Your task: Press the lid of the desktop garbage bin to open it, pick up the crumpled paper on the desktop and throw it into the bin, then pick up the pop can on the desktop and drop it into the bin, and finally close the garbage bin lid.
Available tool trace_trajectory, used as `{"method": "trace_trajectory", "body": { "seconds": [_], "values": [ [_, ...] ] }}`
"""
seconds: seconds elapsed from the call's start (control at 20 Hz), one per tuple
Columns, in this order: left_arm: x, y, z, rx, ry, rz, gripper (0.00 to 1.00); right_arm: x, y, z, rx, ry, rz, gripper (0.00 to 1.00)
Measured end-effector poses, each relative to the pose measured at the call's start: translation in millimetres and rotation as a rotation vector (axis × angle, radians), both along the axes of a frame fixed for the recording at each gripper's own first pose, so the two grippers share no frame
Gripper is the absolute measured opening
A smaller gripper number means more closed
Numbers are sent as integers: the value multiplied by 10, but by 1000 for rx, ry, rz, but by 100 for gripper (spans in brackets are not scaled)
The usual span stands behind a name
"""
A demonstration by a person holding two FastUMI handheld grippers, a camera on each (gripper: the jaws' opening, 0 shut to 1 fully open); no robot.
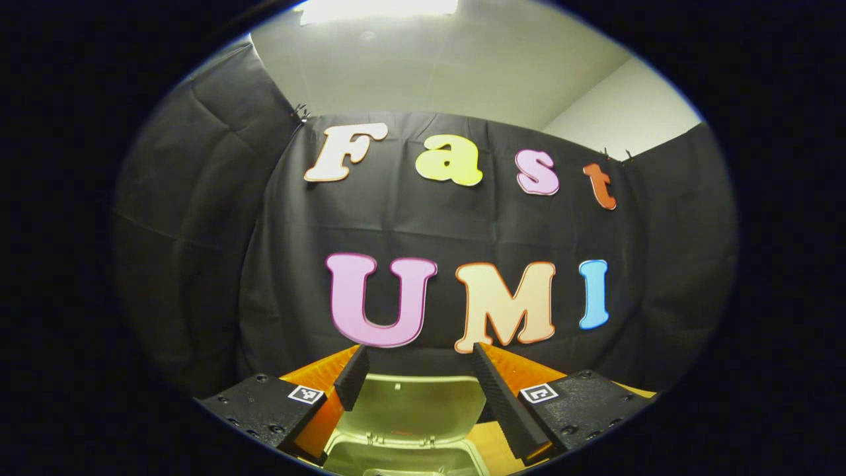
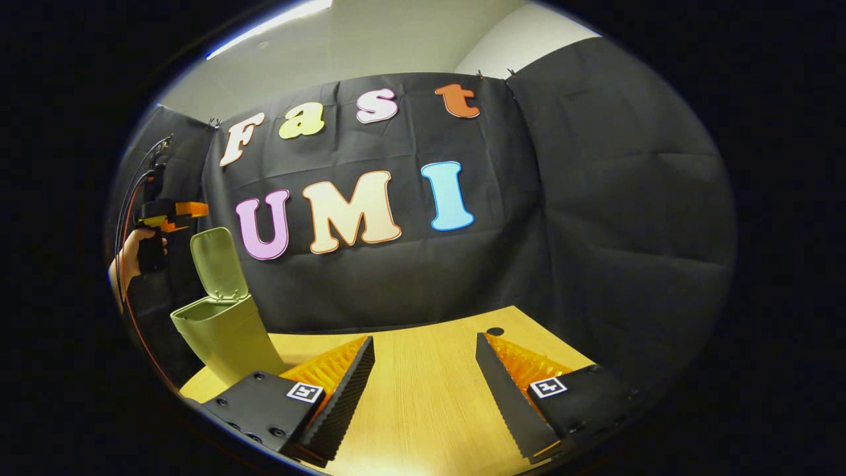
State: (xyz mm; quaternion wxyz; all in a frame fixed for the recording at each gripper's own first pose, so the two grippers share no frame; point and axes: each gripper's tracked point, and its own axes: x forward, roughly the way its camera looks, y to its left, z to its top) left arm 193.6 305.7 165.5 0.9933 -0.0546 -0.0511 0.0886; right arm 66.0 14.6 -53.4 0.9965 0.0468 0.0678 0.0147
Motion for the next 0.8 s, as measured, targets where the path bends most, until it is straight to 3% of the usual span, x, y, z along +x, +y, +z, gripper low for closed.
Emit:
{"method": "trace_trajectory", "body": {
  "seconds": [0.3,0.4,0.7,0.8],
  "values": [
    [552,41,-679,24,250,-51,91,-6,-17,-2,-11,-8,-25,97],
    [523,12,-624,15,216,-49,95,13,5,-41,-9,0,-23,97],
    [34,-83,-748,-12,275,-90,91,203,231,-110,6,28,39,100],
    [-84,-82,-805,-30,279,-83,91,276,367,-113,8,34,72,97]
  ]
}}
